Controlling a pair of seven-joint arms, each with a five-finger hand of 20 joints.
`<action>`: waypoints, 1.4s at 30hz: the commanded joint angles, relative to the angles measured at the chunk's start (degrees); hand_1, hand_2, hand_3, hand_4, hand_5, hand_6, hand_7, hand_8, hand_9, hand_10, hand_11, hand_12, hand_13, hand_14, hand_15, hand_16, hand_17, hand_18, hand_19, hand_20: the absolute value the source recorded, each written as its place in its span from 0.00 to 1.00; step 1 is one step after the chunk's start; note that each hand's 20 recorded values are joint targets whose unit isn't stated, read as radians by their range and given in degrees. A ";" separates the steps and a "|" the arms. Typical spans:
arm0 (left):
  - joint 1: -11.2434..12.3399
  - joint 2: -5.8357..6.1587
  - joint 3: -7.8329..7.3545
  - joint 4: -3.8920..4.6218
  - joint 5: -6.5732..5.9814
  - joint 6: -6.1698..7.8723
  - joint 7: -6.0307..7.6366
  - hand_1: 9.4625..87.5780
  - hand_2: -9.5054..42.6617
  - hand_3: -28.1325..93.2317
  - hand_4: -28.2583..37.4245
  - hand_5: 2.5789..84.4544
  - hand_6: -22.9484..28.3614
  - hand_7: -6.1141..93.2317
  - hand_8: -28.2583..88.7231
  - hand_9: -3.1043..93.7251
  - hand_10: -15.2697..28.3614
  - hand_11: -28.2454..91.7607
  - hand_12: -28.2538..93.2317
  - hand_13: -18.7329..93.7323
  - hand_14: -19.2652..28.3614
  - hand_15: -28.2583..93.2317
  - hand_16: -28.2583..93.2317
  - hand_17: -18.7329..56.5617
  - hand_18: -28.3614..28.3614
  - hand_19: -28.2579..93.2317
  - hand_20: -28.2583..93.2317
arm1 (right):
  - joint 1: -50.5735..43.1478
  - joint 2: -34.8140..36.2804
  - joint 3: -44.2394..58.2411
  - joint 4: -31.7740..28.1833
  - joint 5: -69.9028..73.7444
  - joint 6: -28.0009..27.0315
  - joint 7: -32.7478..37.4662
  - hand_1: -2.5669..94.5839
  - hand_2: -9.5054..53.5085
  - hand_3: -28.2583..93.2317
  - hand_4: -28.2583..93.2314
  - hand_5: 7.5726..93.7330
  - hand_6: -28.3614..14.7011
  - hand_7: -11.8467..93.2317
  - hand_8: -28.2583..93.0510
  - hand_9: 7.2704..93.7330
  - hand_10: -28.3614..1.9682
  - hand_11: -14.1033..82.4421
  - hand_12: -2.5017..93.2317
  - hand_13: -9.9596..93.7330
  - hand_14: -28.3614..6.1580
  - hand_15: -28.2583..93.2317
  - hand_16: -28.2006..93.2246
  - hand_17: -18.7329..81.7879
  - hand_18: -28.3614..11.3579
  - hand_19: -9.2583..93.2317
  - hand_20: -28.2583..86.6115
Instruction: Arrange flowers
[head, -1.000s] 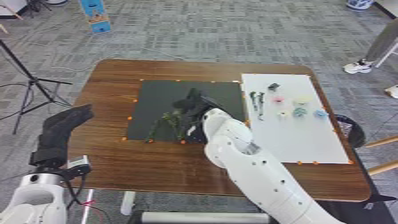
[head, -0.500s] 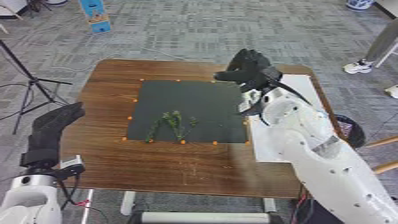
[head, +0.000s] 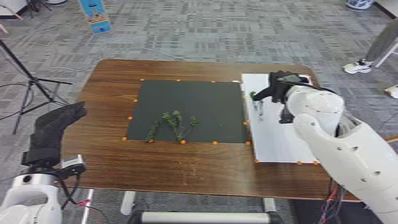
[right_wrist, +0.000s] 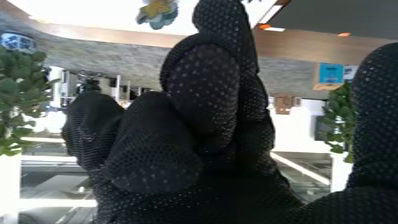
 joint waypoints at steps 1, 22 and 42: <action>0.38 -0.55 -0.01 -0.67 0.41 -0.64 -0.27 0.14 0.12 0.83 0.00 0.58 0.51 0.21 0.17 0.55 0.64 0.39 0.33 0.51 0.70 0.33 0.24 0.32 0.68 0.27 0.36 | 1.93 -3.27 1.02 3.65 1.44 -1.81 1.81 0.25 0.00 0.69 0.16 0.94 0.62 0.36 0.22 1.00 0.60 0.61 0.31 0.96 0.58 0.78 0.57 0.72 0.04 1.00 0.78; -0.36 -1.38 0.96 -0.73 1.61 -2.13 -0.23 0.15 0.13 0.83 0.00 0.58 0.51 0.21 0.17 0.55 0.63 0.39 0.33 0.51 0.70 0.33 0.24 0.32 0.68 0.27 0.36 | 0.26 -10.77 -0.91 12.93 -7.11 -4.30 1.65 0.27 0.00 0.71 0.16 0.94 0.62 0.36 0.22 1.00 0.61 0.61 0.30 0.97 0.60 0.77 0.57 0.73 0.06 1.00 0.77; -0.75 -1.78 1.26 -0.66 1.77 -2.84 -0.99 0.16 0.14 0.83 0.02 0.57 0.51 0.21 0.17 0.54 0.64 0.39 0.33 0.51 0.71 0.33 0.25 0.32 0.68 0.28 0.36 | -1.79 -11.51 -1.82 12.20 -4.93 2.55 1.85 0.54 0.00 0.73 0.21 0.95 0.67 0.35 0.48 1.00 0.68 0.68 0.29 1.00 0.66 0.78 0.58 0.78 0.11 1.00 0.80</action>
